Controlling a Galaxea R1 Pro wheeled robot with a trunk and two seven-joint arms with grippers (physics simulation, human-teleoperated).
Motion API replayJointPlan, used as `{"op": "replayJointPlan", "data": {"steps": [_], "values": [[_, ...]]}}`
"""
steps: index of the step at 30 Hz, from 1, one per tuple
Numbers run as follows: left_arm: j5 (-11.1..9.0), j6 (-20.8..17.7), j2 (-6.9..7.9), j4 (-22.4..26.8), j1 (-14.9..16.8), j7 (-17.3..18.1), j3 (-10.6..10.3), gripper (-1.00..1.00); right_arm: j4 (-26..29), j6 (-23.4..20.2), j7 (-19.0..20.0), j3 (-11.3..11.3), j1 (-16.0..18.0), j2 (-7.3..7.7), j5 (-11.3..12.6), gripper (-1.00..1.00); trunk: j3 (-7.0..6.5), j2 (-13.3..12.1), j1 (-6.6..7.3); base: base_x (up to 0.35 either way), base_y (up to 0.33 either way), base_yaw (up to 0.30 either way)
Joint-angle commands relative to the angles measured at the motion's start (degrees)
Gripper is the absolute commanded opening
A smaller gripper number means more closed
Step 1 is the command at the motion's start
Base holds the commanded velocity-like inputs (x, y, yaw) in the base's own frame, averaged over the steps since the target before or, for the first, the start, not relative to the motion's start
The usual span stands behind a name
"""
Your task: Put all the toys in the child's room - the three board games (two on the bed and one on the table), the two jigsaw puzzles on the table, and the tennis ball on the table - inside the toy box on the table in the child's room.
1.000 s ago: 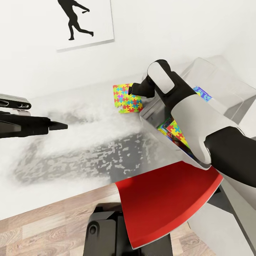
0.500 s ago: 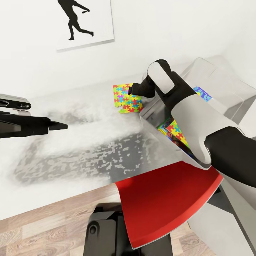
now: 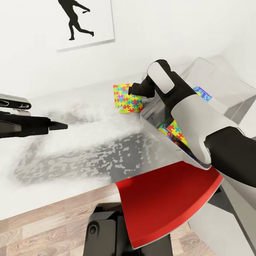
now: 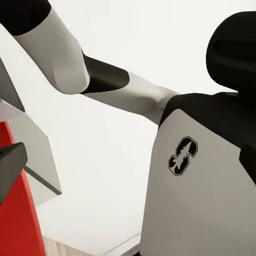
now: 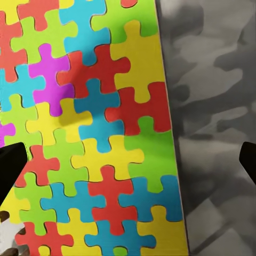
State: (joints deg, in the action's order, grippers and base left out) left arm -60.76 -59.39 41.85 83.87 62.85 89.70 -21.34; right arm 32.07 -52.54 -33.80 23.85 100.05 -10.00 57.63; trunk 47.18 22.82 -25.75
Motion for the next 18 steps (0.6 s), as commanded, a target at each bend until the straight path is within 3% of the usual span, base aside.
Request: {"op": "replayJointPlan", "data": {"steps": [1,18], "values": [[-0.06,-0.61,0.07,-0.02,0.08,0.30,-0.18,1.00,0.01,-0.02,-0.56,0.15,0.06,0.00,0.55,1.00,0.07,0.10,-0.04,0.000,0.059,0.000],[-0.09,-0.61,0.07,-0.12,0.00,0.30,-0.18,1.00,0.01,0.04,-0.56,0.23,0.06,0.00,0.47,1.00,0.07,0.10,-0.04,0.000,0.022,0.000]]}}
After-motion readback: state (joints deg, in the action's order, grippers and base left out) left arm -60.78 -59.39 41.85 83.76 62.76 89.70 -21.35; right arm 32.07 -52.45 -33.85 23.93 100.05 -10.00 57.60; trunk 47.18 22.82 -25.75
